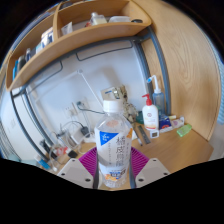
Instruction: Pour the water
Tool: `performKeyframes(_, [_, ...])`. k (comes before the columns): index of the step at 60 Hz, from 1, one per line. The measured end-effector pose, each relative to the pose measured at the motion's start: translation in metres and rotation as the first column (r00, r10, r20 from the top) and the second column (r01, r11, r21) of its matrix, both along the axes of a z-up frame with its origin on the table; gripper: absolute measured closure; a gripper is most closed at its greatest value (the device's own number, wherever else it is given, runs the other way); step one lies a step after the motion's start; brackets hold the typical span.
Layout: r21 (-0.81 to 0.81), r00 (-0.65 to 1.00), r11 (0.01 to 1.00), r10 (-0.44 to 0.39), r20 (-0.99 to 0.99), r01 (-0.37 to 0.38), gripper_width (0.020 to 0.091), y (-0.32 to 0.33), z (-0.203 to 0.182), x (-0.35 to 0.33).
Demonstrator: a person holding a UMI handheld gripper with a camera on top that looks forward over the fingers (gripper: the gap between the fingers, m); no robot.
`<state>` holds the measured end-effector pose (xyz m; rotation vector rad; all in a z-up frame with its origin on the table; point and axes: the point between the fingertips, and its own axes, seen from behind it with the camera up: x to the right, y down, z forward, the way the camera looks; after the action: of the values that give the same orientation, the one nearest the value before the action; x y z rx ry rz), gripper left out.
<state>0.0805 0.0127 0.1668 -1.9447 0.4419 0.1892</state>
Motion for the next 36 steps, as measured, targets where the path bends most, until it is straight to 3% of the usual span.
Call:
performKeyframes(9, [-0.024,0.989,0.999,0.035,0.145,-0.032,0.0675,0.012,-0.037,0.026])
performKeyframes(25, [-0.018,0.945,0.999,0.04,0.326,-0.036,0.0676,0.034,-0.051,0.055])
performKeyframes(36, [-0.008,0.952,1.0,0.012,0.305,-0.01,0.0641,0.032,-0.075,0.062])
